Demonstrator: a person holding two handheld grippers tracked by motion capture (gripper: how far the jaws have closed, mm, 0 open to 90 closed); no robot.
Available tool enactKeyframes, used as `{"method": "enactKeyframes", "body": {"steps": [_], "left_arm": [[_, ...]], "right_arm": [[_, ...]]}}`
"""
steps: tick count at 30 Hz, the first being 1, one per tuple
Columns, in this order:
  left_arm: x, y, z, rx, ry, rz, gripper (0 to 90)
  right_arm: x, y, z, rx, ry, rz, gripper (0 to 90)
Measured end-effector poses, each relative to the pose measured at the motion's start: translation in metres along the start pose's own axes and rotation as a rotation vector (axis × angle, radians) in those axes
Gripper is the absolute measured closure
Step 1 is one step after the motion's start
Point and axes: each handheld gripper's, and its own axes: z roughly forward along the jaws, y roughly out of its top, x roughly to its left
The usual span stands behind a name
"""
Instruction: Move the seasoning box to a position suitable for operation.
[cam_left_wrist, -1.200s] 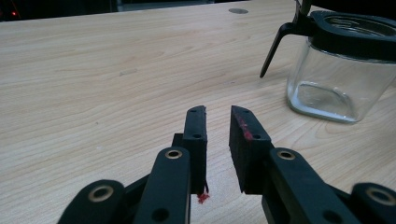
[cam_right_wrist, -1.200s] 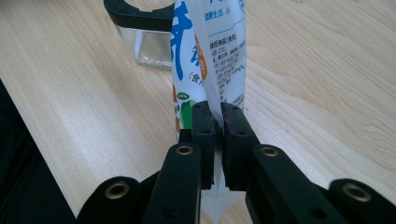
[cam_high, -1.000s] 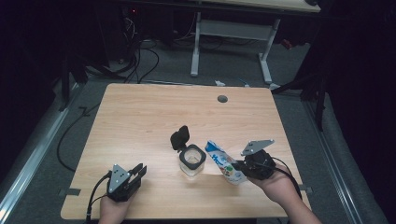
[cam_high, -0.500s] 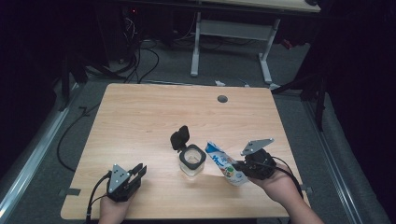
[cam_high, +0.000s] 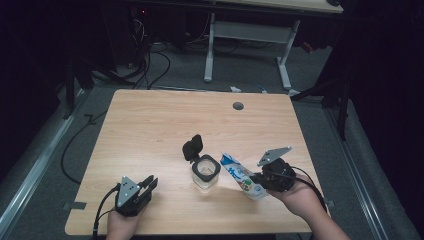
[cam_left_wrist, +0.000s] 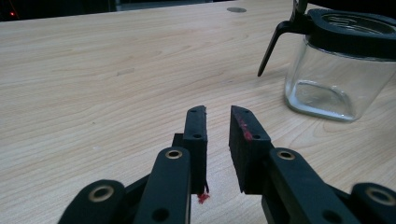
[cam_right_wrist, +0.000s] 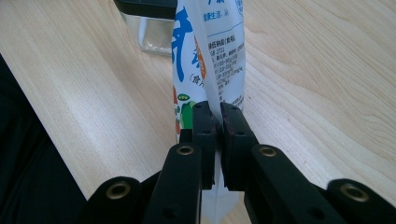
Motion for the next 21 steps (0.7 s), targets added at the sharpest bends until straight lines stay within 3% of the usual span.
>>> {"method": "enactKeyframes", "body": {"steps": [21], "left_arm": [[-0.002, -0.001, 0.0, -0.002, -0.005, -0.001, 77.1]], "right_arm": [[0.001, 0.013, -0.006, 0.035, 0.012, -0.003, 86.8]]}}
